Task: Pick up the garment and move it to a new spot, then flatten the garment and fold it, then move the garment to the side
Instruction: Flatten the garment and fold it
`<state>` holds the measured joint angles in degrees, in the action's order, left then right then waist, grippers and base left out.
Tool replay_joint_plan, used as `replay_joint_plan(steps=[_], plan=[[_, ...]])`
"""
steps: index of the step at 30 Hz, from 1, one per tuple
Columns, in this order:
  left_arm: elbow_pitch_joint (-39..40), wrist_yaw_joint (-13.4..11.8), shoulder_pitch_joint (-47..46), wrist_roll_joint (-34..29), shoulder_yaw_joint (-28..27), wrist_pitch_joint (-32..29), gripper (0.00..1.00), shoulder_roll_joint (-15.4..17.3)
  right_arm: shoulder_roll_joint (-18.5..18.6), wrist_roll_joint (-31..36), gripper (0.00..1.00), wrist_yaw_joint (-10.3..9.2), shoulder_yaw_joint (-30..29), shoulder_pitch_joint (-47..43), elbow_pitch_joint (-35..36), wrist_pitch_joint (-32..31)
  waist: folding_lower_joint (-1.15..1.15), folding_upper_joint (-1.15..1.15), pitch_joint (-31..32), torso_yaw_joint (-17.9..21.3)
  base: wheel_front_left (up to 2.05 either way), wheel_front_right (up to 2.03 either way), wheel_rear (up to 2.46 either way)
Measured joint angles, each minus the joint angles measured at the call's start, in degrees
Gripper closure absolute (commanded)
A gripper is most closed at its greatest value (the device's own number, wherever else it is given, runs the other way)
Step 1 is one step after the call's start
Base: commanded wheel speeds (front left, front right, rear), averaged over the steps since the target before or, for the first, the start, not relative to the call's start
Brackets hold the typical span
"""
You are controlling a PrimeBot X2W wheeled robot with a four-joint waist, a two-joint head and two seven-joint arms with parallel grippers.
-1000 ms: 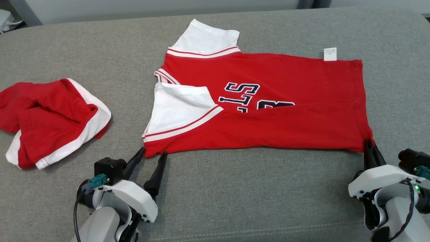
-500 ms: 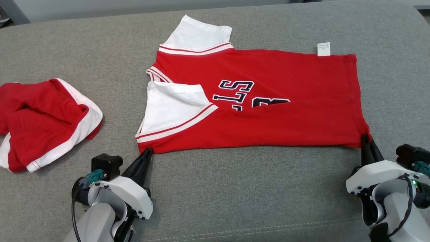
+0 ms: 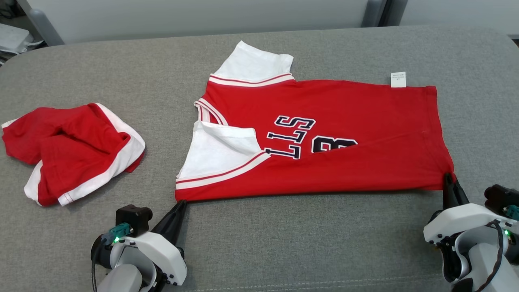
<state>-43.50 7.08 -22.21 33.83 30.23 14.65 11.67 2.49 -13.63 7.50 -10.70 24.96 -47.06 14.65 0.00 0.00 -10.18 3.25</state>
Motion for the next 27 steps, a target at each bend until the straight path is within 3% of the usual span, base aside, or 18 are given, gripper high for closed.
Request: replay_joint_plan(steps=[15, 27], plan=[[-2.55, 0.01, 5.08, -1.91, -0.76, 0.00, 1.00, -1.69, -0.14, 0.55, 1.00, 0.00, -1.19, -6.38, -1.31, -0.01, 0.00, 0.00, 5.74, -3.46, 0.00, 0.00, 0.00], [-3.63, 0.45, 7.86, -4.56, -4.79, 0.00, 1.00, -3.19, -0.13, -0.11, 1.00, 0.02, -1.74, -12.54, 3.57, -0.01, 0.00, 0.00, 7.20, -3.37, 0.00, 0.00, 0.00]])
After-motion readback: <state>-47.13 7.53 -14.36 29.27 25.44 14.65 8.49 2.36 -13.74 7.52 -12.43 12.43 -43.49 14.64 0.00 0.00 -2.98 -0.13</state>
